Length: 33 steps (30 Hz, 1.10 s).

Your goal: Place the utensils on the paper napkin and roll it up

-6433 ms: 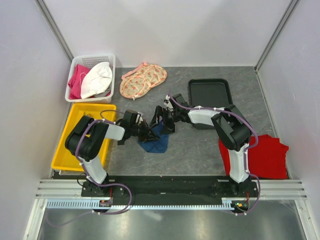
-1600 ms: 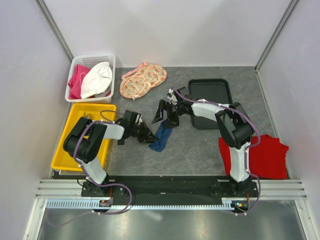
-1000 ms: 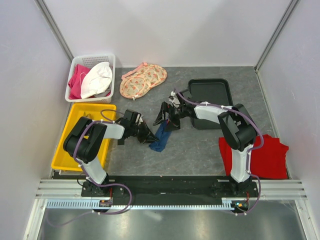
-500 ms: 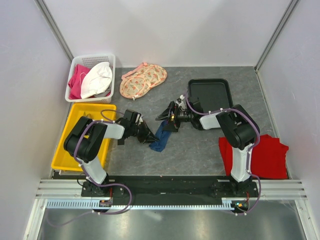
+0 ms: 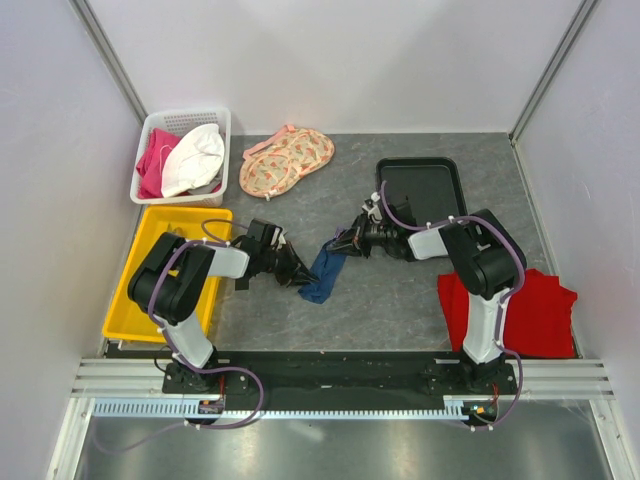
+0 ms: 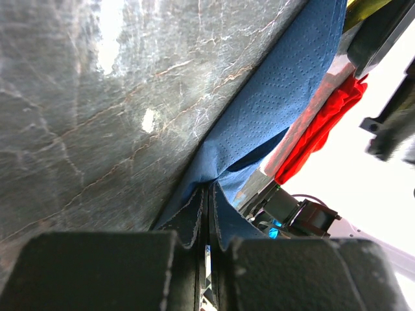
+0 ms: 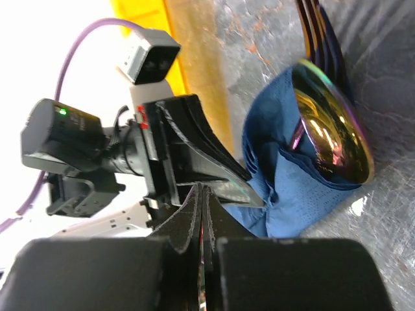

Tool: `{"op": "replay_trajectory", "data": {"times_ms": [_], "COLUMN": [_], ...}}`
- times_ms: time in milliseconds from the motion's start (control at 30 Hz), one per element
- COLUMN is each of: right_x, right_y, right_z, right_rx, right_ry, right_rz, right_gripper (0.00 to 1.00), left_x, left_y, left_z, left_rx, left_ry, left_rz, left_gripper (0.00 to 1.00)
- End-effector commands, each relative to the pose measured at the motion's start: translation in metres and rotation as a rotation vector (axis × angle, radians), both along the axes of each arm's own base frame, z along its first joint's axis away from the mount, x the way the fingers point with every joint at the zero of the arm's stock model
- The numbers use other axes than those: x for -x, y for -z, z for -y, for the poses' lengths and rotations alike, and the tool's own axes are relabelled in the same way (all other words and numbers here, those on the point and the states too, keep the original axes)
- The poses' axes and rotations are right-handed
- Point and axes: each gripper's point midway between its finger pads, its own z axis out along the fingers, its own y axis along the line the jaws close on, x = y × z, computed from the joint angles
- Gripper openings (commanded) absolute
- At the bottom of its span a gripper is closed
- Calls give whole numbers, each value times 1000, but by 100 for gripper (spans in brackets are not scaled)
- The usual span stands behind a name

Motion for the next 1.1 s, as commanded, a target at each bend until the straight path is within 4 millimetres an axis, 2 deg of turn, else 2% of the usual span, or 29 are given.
{"op": "replay_trajectory", "data": {"times_ms": [0,267,533,767,933,1067], "right_x": [7,11,7,5,9,13], "right_y": [9,32,42,58,69,79], "right_z": [-3,0,-1,2,6,10], "right_rx": [32,89,89,126,169,204], "right_ry": [-41,-44,-32,-21,-27,-19], "right_rz": [33,18,20,7,-18,-41], "right_gripper": [0,0,0,0,0,0], "left_x": [1,0,0,1,-5,-14], "left_y": [19,18,19,17,-5,-37], "left_z": [-10,-9,-8,-7,3,14], "left_rx": [-71,-65,-62,-55,17,97], "left_ry": [-22,-18,-16,-5,12,31], "left_rz": [-3,-2,-1,4,53,114], "left_gripper": [2,2,2,2,2,2]}}
